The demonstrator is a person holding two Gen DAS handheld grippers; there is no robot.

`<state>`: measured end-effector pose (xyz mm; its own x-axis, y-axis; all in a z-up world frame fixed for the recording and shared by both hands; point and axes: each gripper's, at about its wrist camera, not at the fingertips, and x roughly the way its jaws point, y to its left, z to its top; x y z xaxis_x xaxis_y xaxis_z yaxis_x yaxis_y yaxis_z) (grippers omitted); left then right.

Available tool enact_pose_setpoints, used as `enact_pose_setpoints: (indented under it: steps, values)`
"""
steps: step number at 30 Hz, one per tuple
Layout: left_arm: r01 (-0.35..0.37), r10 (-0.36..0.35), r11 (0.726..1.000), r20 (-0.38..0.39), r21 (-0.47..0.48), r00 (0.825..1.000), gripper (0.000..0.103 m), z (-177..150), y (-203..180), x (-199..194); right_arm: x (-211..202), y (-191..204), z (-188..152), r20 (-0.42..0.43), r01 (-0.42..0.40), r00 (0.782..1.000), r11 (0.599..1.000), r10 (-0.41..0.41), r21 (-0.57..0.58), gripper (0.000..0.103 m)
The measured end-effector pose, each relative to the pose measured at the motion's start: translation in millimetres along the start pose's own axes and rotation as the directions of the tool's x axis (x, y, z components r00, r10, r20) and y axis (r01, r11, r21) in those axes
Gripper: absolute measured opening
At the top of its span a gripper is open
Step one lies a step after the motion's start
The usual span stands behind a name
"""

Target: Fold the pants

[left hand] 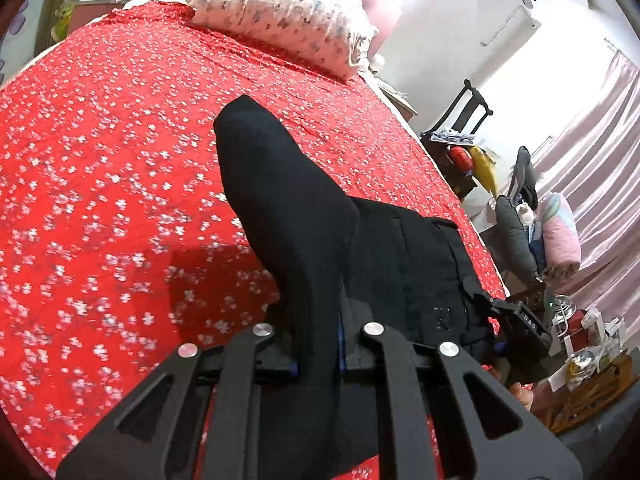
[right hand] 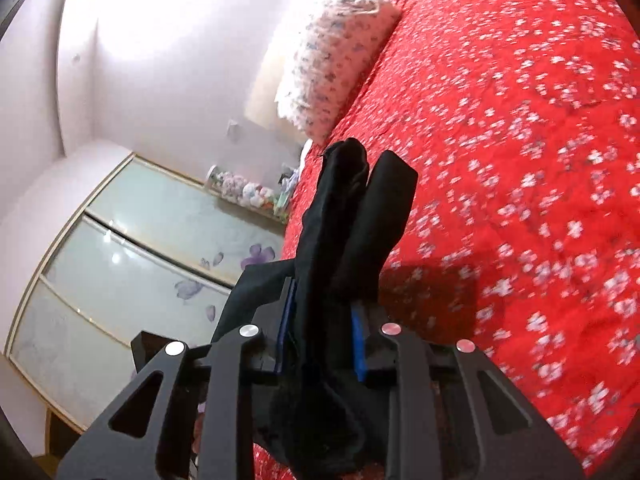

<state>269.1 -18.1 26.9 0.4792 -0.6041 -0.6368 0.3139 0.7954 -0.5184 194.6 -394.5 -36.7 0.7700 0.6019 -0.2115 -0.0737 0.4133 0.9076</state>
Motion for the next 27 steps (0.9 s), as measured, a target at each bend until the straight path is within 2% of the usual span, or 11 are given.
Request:
enact_pose_setpoints:
  steps: [5,8,9,11,14,15,17,19,21,24,27]
  values:
    - [-0.056,0.054,0.997,-0.033,-0.061,0.998,0.015,-10,23,27,5,-20,4,-0.012,0.139,0.990,0.990,-0.139,0.009,0.026]
    - [-0.112,0.110,0.989,-0.034,-0.099,0.993,0.033,-16,38,31,9,-20,2,-0.020,0.246,0.969,0.969,-0.246,-0.015,0.042]
    - [-0.133,0.131,0.985,-0.029,-0.109,0.991,0.045,-17,43,27,8,-20,2,-0.020,0.280,0.960,0.960,-0.280,-0.015,0.060]
    - [-0.183,0.185,0.975,0.002,-0.123,0.983,0.066,-18,49,16,2,-18,4,-0.002,0.331,0.943,0.943,-0.332,-0.020,0.077]
    - [-0.253,0.265,0.960,0.098,-0.124,0.959,0.080,-18,47,-11,-19,-3,6,0.116,0.403,0.911,0.914,-0.395,-0.051,0.077]
    - [-0.250,0.265,0.960,0.130,-0.122,0.955,0.082,-18,44,-20,-26,4,5,0.148,0.394,0.912,0.917,-0.383,-0.057,0.077]
    - [-0.201,0.213,0.976,0.166,-0.089,0.963,0.090,-18,30,-31,-31,15,5,0.127,0.274,0.956,0.960,-0.265,-0.060,0.084]
    - [-0.134,0.136,0.991,0.133,-0.022,0.982,0.098,-20,8,-24,-22,24,1,0.039,0.173,0.985,0.983,-0.171,-0.061,0.085]
    - [-0.093,0.090,0.995,0.082,0.028,0.993,0.098,-24,-7,-12,-6,35,-8,-0.043,0.159,0.986,0.983,-0.163,-0.093,0.085]
    - [-0.115,0.114,0.990,0.013,0.077,0.993,0.098,-33,-18,14,11,41,-17,-0.117,0.222,0.964,0.964,-0.240,-0.147,0.086]
    - [-0.167,0.169,0.985,-0.086,0.036,0.982,0.098,-39,0,49,27,27,-22,-0.141,0.351,0.916,0.921,-0.375,-0.168,0.086]
